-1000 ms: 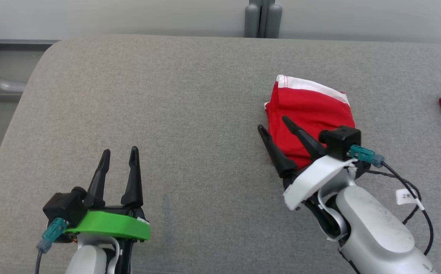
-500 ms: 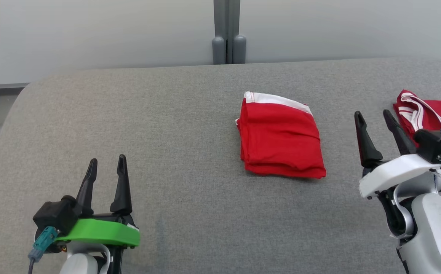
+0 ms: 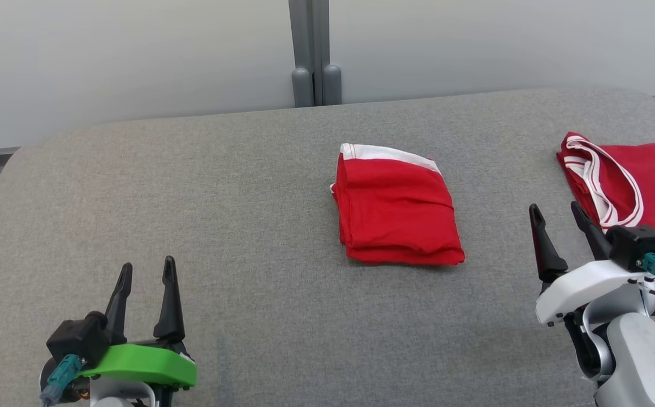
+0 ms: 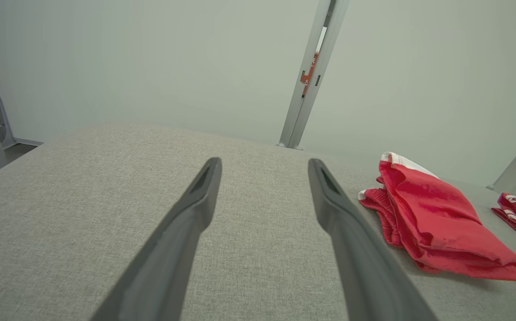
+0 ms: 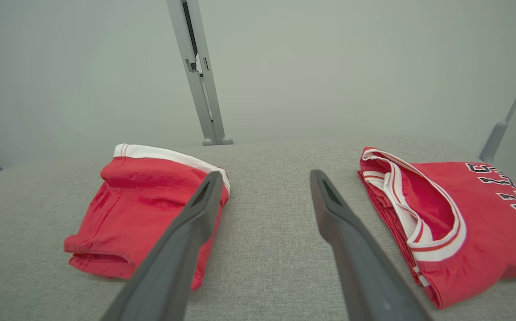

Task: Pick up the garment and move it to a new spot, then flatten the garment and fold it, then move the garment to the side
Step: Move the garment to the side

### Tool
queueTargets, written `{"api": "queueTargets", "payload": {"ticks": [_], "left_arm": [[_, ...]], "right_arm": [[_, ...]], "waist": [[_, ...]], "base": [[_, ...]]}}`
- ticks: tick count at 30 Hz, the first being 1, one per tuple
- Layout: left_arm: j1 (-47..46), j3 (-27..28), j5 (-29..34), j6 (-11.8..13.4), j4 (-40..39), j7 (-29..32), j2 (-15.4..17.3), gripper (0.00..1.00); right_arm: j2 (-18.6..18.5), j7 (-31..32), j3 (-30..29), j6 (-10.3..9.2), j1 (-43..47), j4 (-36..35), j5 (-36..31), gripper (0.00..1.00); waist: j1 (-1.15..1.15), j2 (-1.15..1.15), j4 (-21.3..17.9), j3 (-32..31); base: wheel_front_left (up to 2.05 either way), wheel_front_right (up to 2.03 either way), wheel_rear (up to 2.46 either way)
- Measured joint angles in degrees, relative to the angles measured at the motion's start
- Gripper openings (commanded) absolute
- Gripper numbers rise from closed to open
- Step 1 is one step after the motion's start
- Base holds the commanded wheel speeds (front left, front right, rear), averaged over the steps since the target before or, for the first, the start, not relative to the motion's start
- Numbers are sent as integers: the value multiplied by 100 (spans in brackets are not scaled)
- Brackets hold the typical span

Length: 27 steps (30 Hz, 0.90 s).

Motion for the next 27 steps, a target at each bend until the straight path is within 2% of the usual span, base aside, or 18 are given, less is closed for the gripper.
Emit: {"api": "queueTargets", "payload": {"ticks": [11, 21, 24, 27], "left_arm": [[16, 31, 55, 0, 78, 0, 0, 100], [-13, -15, -51, 0, 67, 0, 0, 100], [-18, -21, -55, 0, 40, 0, 0, 100], [-59, -70, -86, 0, 2, 0, 0, 100]], "right_arm": [[-21, -168, -26, 1, -36, 275, -60, 100], [35, -41, 11, 0, -211, 331, -116, 100], [-4, 165, 76, 0, -535, 304, -101, 100], [-15, 900, 226, 0, -939, 414, 47, 100]], "waist": [[0, 0, 20, 83], [0, 0, 86, 224], [0, 0, 105, 300], [0, 0, 155, 392]], "base": [[0, 0, 0], [0, 0, 0], [0, 0, 0], [0, 0, 0]]}}
